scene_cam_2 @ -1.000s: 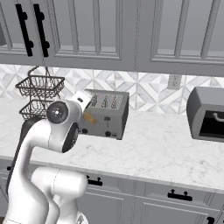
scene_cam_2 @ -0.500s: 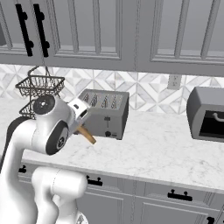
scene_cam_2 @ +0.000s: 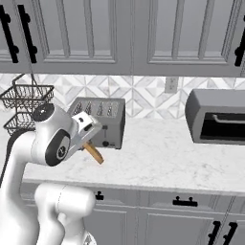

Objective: Start the toaster. Once the lever pops up, take the bread to the plate on the dining counter.

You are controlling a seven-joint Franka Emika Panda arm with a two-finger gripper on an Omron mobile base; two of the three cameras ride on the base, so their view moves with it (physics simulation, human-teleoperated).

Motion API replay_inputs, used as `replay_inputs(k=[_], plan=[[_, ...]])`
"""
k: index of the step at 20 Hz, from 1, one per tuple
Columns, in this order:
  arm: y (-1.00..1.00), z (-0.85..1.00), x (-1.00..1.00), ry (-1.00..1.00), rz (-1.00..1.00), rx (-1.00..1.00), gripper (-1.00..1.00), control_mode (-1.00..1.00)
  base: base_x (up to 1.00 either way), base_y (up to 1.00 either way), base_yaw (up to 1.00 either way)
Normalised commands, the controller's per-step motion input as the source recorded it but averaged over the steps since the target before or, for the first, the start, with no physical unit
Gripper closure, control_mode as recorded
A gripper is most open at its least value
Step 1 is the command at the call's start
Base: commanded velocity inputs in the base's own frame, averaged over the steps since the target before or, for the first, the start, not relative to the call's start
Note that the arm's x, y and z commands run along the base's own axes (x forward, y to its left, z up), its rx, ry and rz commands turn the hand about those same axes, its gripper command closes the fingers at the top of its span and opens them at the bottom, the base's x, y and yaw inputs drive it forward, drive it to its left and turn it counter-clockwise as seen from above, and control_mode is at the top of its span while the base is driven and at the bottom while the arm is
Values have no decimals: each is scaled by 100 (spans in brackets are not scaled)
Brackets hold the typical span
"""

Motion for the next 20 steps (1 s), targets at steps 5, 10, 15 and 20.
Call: replay_inputs(k=[5, 10, 15, 20], plan=[[0, 0, 0, 0, 0, 0, 100, 100, -9, -29, -73], [0, 0, 0, 0, 0, 0, 100, 100, 0, -16, -80], [0, 0, 0, 0, 0, 0, 100, 100, 5, -7, -83], [0, 0, 0, 0, 0, 0, 100, 100, 30, -5, -84]])
